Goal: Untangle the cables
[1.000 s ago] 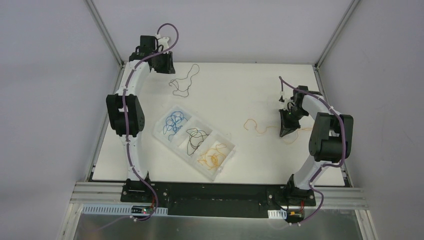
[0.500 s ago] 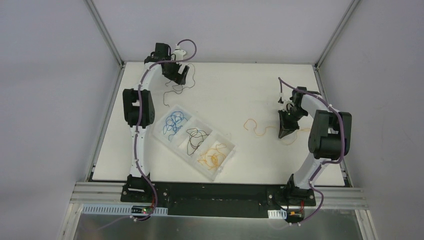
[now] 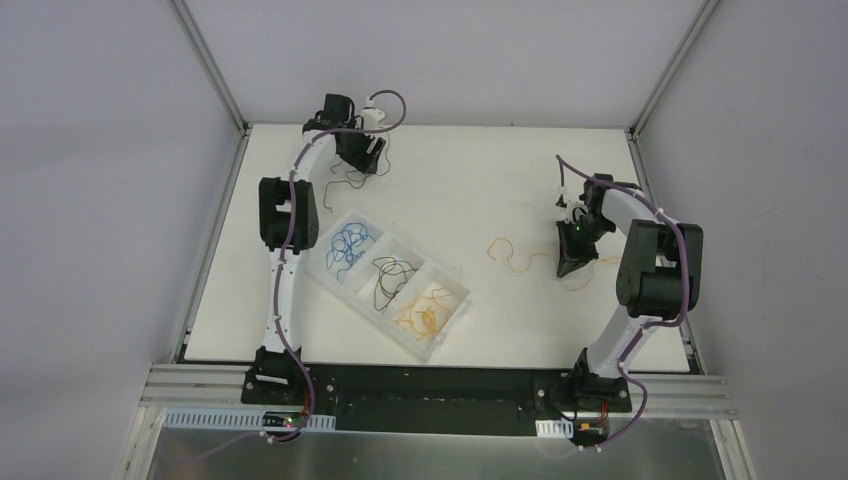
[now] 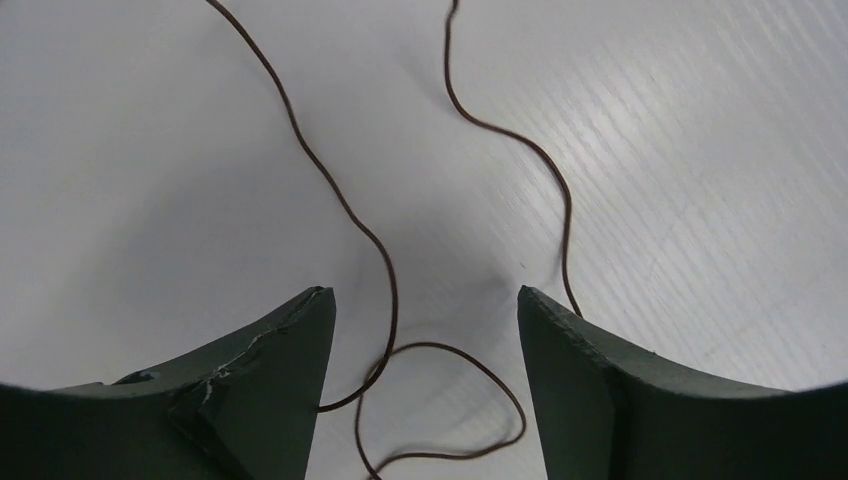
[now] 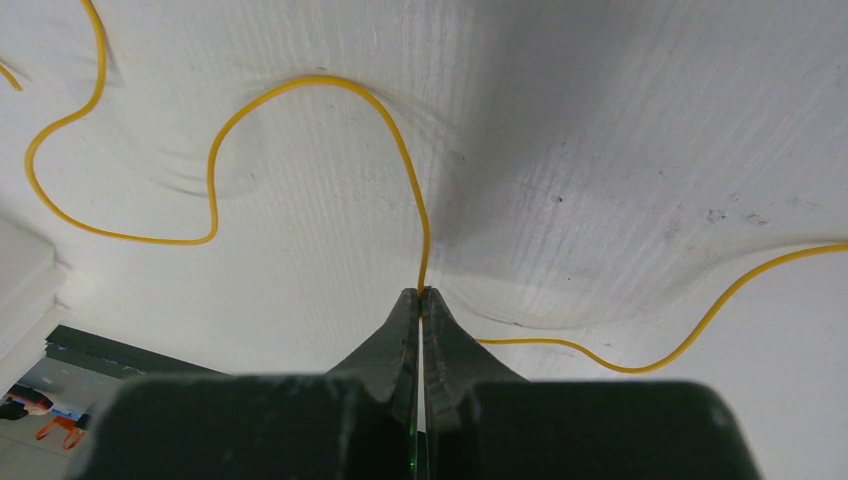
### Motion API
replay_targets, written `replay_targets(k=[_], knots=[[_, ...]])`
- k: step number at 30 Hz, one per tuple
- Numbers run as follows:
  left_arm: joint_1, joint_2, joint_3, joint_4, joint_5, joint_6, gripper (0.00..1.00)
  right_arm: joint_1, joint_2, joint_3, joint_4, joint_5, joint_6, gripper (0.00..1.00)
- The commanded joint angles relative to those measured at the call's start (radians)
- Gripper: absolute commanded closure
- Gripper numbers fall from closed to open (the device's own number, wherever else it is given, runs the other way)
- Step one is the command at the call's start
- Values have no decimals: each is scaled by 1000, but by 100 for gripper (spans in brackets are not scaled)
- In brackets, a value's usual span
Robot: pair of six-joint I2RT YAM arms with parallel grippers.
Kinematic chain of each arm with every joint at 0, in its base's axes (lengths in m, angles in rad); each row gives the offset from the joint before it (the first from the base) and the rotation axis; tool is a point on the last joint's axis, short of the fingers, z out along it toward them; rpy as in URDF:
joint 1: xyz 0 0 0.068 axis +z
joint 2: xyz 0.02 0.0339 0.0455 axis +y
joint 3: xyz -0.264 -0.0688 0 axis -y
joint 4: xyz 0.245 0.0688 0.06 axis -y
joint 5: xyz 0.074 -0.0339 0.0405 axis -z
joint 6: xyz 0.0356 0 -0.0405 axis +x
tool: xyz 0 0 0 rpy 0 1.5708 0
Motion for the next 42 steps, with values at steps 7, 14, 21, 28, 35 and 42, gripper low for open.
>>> replay_targets(k=[7, 14, 21, 28, 35, 42], knots=[[29, -174, -97, -137, 217, -266, 33, 4, -9, 40, -50, -28, 21, 100], [44, -143, -67, -141, 366, -418, 27, 3, -16, 53, -59, -32, 29, 100], [28, -133, -94, -141, 259, -373, 23, 3, -16, 57, -65, -23, 27, 100], [-14, -146, -145, -150, 156, -260, 28, 3, 1, 65, -64, -28, 36, 100], [-88, -187, -181, -177, 22, -157, 49, 3, 0, 86, -74, -24, 34, 100], [-122, -290, -161, -185, -34, -133, 98, 13, -35, 95, -86, -97, 48, 100]])
